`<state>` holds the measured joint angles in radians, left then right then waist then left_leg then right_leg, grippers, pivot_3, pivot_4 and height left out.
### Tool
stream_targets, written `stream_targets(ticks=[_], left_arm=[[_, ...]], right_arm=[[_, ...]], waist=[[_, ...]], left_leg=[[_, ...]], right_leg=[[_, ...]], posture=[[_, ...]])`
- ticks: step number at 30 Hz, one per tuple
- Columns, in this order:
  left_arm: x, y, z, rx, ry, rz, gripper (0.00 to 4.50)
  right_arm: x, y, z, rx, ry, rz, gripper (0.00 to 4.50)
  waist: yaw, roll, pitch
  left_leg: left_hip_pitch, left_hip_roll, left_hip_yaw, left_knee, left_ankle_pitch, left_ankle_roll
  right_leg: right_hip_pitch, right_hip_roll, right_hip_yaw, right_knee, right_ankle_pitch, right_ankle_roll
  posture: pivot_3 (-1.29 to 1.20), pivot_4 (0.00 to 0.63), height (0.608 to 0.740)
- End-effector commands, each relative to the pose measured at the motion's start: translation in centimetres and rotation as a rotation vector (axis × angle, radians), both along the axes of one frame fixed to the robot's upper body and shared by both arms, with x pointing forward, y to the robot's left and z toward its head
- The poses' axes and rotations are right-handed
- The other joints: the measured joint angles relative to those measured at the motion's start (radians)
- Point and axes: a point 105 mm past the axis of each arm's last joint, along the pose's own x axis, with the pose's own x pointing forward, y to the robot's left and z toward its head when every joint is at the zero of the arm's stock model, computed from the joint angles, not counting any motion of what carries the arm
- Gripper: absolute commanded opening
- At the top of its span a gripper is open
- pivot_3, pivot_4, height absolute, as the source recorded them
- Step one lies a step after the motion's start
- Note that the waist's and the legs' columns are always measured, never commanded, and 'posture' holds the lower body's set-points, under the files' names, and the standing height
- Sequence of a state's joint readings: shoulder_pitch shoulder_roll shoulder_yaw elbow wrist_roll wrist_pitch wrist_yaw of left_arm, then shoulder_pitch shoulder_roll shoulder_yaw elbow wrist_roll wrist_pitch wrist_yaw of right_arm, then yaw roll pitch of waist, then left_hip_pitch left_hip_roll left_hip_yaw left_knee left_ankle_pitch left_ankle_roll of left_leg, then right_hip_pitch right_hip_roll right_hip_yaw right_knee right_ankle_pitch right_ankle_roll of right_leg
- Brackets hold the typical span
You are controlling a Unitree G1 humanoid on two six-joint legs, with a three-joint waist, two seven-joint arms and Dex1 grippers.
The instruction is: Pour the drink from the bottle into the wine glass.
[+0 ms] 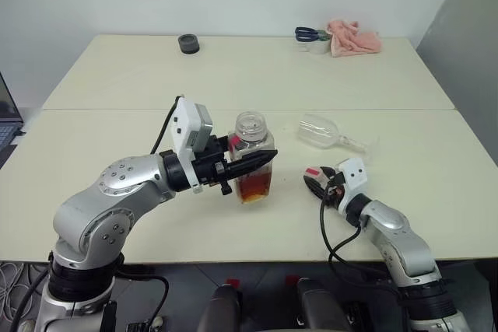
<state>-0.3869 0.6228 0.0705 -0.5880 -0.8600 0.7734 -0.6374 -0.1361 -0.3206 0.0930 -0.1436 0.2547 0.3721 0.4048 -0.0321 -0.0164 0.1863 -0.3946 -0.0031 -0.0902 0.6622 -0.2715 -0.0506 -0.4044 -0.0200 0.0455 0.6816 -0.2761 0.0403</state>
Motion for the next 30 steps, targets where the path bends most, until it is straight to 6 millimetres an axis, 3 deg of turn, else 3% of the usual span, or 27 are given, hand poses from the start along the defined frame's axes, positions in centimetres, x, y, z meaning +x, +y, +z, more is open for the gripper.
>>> stream_targets(ticks=[1, 6, 9, 14, 17, 23, 27, 30], left_arm=[[-0.8, -0.1, 1.2, -0.015, -0.067, -0.009, 1.82], [-0.8, 0.0, 1.1, -0.019, -0.064, -0.001, 1.82], [-0.2, 0.7, 1.1, -0.024, -0.065, 0.047, 1.82], [3.0, 4.3, 1.6, -0.042, -0.11, 0.266, 1.82], [5.0, 6.2, 1.6, -0.025, -0.144, 0.403, 1.82], [9.4, 10.4, 1.9, -0.048, -0.213, 0.762, 1.82], [11.4, 14.4, 1.3, -0.156, -0.21, 1.042, 1.82], [11.6, 16.1, 0.3, -0.205, -0.195, 1.132, 1.82]], right_arm=[[0.0, -0.7, 1.1, 0.007, -0.044, -0.005, 4.44], [-0.5, -0.8, 1.7, -0.004, -0.05, 0.017, 4.48], [-1.7, -0.2, 3.3, 0.042, -0.05, 0.118, 4.48], [-4.7, 1.7, 8.2, 0.095, -0.132, 0.413, 4.48], [-5.2, 3.1, 11.3, 0.137, -0.19, 0.515, 4.48], [-5.5, 7.5, 17.6, 0.245, -0.298, 0.706, 4.48], [-5.1, 8.8, 18.1, 0.244, -0.294, 0.743, 4.48], [-4.4, 8.9, 17.6, 0.213, -0.296, 0.73, 4.48]], waist=[[0.0, 0.0, 0.0], [0.0, 0.0, 0.0], [0.0, 0.0, 0.0], [-0.001, 0.0, 0.0], [-0.004, 0.0, 0.0], [0.001, 0.0, 0.0], [0.003, -0.001, -0.001], [0.003, -0.001, -0.001]], left_leg=[[0.0, 0.0, 0.0, 0.0, 0.0, 0.0], [0.0, 0.0, 0.0, 0.0, 0.0, 0.0], [0.0, 0.0, 0.0, 0.0, 0.0, 0.0], [0.0, 0.0, 0.0, 0.0, 0.0, 0.0], [0.001, 0.001, 0.0, 0.0, 0.0, 0.0], [-0.001, 0.0, -0.003, 0.0, 0.0, 0.0], [-0.002, -0.001, -0.006, 0.0, 0.0, 0.0], [-0.004, -0.003, -0.006, 0.001, 0.0, 0.0]], right_leg=[[0.0, 0.0, 0.0, 0.0, 0.0, 0.0], [0.0, 0.0, 0.0, 0.0, 0.0, 0.0], [0.0, 0.0, 0.0, 0.0, 0.0, 0.0], [0.0, 0.0, 0.0, 0.0, 0.0, 0.0], [0.0, 0.001, 0.0, 0.0, 0.0, 0.0], [0.0, 0.001, -0.002, 0.0, 0.0, 0.0], [0.0, -0.001, -0.004, 0.0, 0.0, 0.0], [-0.002, -0.003, -0.004, -0.001, 0.0, 0.0]], posture=[[0.0, 0.15, 0.74], [0.0, 0.15, 0.74], [0.0, 0.15, 0.74], [0.0, 0.15, 0.74], [0.0, 0.15, 0.74], [0.0, 0.15, 0.74], [0.0, 0.15, 0.74], [0.0, 0.15, 0.74]])
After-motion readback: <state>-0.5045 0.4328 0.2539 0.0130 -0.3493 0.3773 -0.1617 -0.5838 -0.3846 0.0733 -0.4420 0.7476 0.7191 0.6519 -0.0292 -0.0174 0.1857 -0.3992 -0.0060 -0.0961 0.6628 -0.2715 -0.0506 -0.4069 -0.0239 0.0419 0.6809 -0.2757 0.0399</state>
